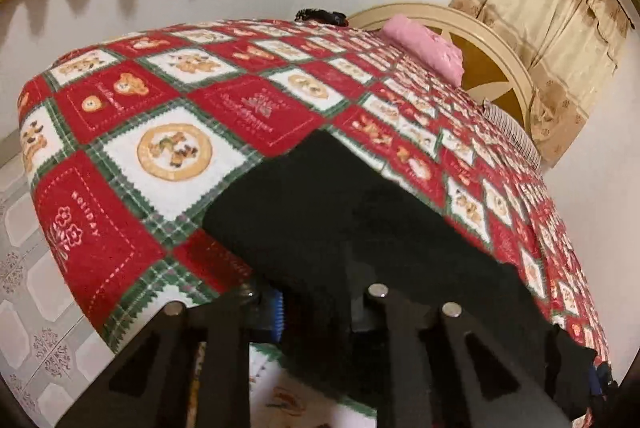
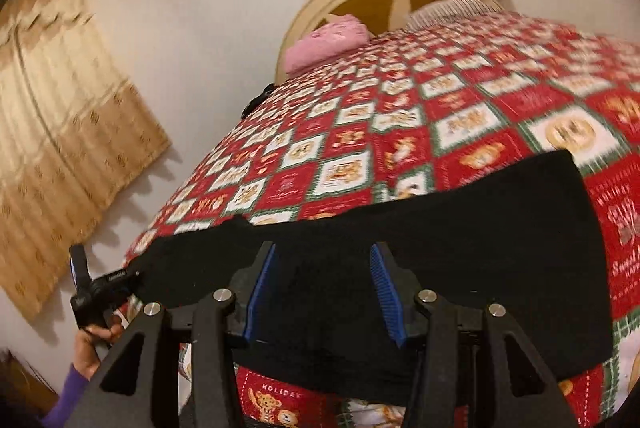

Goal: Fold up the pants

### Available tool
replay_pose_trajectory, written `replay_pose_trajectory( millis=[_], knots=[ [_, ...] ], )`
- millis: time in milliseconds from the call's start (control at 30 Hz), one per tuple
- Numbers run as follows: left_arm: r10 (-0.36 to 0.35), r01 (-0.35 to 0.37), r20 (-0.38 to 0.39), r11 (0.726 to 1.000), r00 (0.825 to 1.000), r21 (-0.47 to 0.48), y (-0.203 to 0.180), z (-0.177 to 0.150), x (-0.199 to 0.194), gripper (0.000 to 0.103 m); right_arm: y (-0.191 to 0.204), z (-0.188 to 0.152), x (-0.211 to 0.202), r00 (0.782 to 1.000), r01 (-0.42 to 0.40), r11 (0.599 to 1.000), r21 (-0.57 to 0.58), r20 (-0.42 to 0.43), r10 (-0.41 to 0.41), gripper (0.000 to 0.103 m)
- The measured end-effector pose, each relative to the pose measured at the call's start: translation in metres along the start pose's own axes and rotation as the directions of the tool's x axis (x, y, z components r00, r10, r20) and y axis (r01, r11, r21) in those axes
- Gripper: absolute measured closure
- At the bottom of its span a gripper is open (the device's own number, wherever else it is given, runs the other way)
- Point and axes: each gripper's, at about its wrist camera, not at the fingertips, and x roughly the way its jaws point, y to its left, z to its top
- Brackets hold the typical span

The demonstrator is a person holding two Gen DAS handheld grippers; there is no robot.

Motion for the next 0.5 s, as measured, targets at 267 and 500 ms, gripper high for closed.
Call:
replay_pose_trajectory(
  millis=[267,500],
  knots=[
    [-0.172,0.116,0.125,0.924,0.977,0.363,-0.108,-0.013,-0.058,0.082,-0.034,0.005,-0.010,1.000,-0.010,0.993,0.116,0.018,0.008,0.053],
    [-0.425,0.385,-0.078,0.708,0.902,0.592,-0.216,-0.072,-0.068,0.082,-0.045,0.002,-0.003,0.994,-0.106,0.978,0.179,0.006,0.107,0.053]
  ],
)
